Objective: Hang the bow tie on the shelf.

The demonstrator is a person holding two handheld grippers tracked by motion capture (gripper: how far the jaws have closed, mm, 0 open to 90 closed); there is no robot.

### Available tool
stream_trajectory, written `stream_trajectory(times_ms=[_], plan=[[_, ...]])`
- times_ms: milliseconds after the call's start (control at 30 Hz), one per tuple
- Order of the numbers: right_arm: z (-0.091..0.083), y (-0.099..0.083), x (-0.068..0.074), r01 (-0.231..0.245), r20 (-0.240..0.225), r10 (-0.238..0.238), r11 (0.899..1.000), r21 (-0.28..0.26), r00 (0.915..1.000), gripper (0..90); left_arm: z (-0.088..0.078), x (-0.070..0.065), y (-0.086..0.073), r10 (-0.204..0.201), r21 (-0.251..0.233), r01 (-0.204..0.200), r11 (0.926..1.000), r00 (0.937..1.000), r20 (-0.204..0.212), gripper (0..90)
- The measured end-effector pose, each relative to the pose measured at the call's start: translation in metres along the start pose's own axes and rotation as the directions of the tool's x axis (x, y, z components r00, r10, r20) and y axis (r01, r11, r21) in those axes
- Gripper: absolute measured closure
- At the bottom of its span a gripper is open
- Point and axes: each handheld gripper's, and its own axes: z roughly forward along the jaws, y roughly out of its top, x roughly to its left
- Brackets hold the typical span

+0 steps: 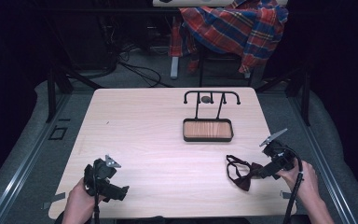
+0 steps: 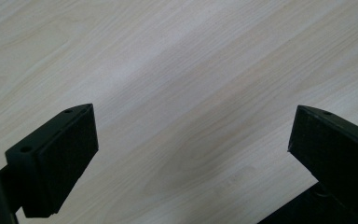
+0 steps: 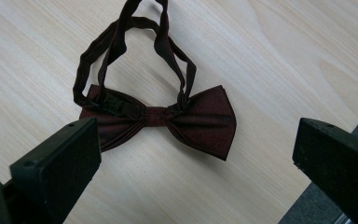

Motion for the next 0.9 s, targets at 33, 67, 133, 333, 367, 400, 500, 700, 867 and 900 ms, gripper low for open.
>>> stream_trajectory(times_ms=[33, 67, 133, 333, 367, 400, 500, 700, 867, 900], plan=[[0.000, 0.000, 0.000, 0.000, 0.000, 0.000, 1.000, 0.000, 1.0000, 1.2, 0.000, 0.000, 0.000, 0.000, 0.000, 0.000, 1.0000, 1.0000, 0.000, 1.4], [0.002, 0.001, 0.002, 0.001, 0.002, -0.001, 1.000, -0.007, 1.0000, 1.1, 0.001, 0.000, 0.000, 0.003, 0.004, -0.003, 1.0000, 1.0000, 0.000, 1.4], [0.001, 0.002, 0.001, 0.019, 0.000, -0.019, 1.000, 0.005, 0.9998, 1.1, 0.001, 0.000, 0.000, 0.003, 0.005, -0.003, 1.0000, 1.0000, 0.001, 1.3], [0.005, 0.008, 0.001, 0.003, 0.030, -0.003, 1.000, -0.004, 0.9995, 0.3, 0.000, 0.001, 0.000, 0.000, 0.000, 0.000, 1.0000, 1.0000, 0.004, 1.3], [0.005, 0.010, 0.000, 0.004, 0.029, -0.005, 1.000, 0.004, 0.9996, 0.3, 0.000, 0.000, 0.000, -0.001, -0.002, 0.001, 1.0000, 1.0000, 0.004, 1.3], [0.006, 0.010, 0.000, 0.000, 0.031, 0.000, 1.000, 0.000, 0.9995, 0.3, 0.000, 0.001, 0.000, -0.002, -0.003, 0.002, 1.0000, 1.0000, 0.005, 1.3], [0.010, 0.014, 0.001, 0.007, 0.029, -0.008, 1.000, 0.012, 0.9996, 0.2, 0.000, 0.001, -0.001, -0.002, -0.007, 0.002, 1.0000, 1.0000, 0.003, 1.3], [0.022, 0.028, 0.003, 0.021, 0.047, -0.022, 1.000, 0.021, 0.9987, 0.5, 0.001, 0.001, 0.000, -0.003, 0.000, 0.003, 1.0000, 1.0000, 0.003, 1.3], [0.038, 0.046, 0.007, 0.055, 0.045, -0.057, 0.998, 0.031, 0.9974, 7.2, 0.001, 0.001, 0.000, -0.004, -0.001, 0.004, 1.0000, 1.0000, 0.004, 1.3], [0.038, 0.046, 0.007, 0.055, 0.045, -0.057, 0.998, 0.031, 0.9974, 7.2, 0.001, 0.001, 0.000, -0.004, -0.001, 0.004, 1.0000, 1.0000, 0.004, 1.3]])
